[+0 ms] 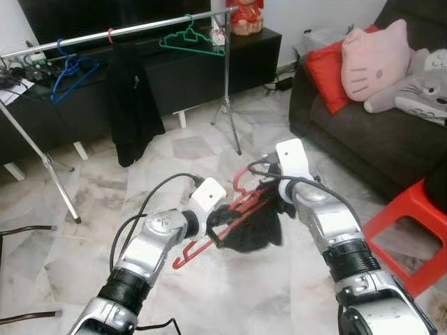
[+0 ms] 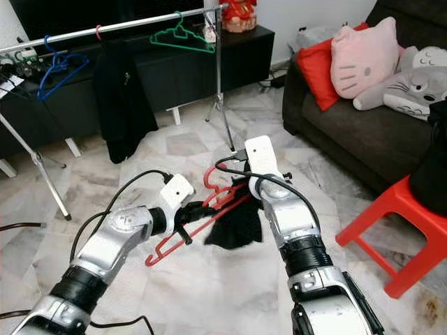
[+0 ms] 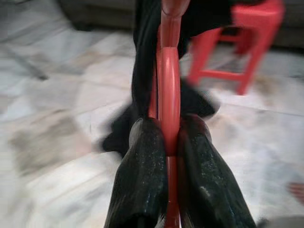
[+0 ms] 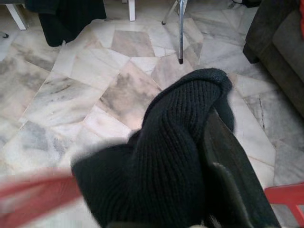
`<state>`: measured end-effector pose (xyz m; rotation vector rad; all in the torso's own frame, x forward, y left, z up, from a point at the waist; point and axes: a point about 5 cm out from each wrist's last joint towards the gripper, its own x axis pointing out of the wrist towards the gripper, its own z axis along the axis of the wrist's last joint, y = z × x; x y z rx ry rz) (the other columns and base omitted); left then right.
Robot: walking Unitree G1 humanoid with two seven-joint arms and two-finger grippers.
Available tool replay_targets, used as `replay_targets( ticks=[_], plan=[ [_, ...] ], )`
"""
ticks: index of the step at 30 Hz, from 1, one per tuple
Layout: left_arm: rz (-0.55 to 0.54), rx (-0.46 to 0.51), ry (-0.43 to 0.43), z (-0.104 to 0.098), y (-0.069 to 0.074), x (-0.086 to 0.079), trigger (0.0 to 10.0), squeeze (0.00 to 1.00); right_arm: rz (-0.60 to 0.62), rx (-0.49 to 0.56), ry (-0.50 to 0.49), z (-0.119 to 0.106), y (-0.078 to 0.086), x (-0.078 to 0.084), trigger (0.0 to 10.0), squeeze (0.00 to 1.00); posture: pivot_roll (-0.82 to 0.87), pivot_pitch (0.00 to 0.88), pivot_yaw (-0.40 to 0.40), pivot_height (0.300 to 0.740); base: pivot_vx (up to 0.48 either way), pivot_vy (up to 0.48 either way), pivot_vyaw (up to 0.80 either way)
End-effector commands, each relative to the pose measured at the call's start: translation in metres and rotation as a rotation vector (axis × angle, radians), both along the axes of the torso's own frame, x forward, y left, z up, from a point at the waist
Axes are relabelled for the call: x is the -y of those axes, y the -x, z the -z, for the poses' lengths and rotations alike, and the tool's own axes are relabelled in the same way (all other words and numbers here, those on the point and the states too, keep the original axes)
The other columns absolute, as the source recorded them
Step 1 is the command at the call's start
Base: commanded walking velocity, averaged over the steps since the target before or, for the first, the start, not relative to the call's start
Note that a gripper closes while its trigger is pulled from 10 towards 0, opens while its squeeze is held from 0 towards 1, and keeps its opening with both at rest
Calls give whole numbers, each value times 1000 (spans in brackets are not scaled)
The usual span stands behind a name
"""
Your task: Hang hanger
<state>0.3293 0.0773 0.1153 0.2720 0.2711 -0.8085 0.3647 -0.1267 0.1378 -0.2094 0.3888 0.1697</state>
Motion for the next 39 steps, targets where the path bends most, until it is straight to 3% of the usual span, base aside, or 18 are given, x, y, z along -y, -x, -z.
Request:
replay_targets(
  ticks=[1, 7, 11, 14, 19, 30, 34, 39],
  plan=[
    [-73, 37, -24, -6, -9, -9, 10000, 0, 3, 40, -10, -12, -2, -1, 10000, 0, -78, 0, -13, 727, 0, 0, 0],
    [-117, 33, -59, -5, -12, -17, 10000, 0, 36, 28, -3, -8, -1, 4, 10000, 0, -80, 0, -13, 727, 0, 0, 0],
    [-70, 14, -70, -3, -8, -16, 10000, 0, 66, 29, -4, -7, -2, 8, 10000, 0, -80, 0, -13, 727, 0, 0, 0],
    [31, -3, -103, 2, 2, -15, 10000, 0, 131, 15, 18, 0, -3, 19, 10000, 0, -74, 0, -14, 727, 0, 0, 0],
    [14, 8, -118, 1, 2, -19, 10000, 0, 159, -4, 33, 8, -2, 25, 10000, 0, -72, 0, -15, 727, 0, 0, 0],
    [16, 30, -89, -5, 0, -15, 10000, 0, 123, -5, 13, 8, -2, 14, 10000, 0, -73, 0, -14, 727, 0, 0, 0],
    [120, 11, 16, -11, 9, -2, 10000, 0, 97, 17, -31, 0, -3, 6, 10000, 0, -73, 0, -14, 727, 0, 0, 0],
    [205, -11, 64, -13, 17, 6, 10000, 0, 88, 25, -119, -8, -2, -4, 10000, 0, -73, 0, -14, 727, 0, 0, 0]
  ],
)
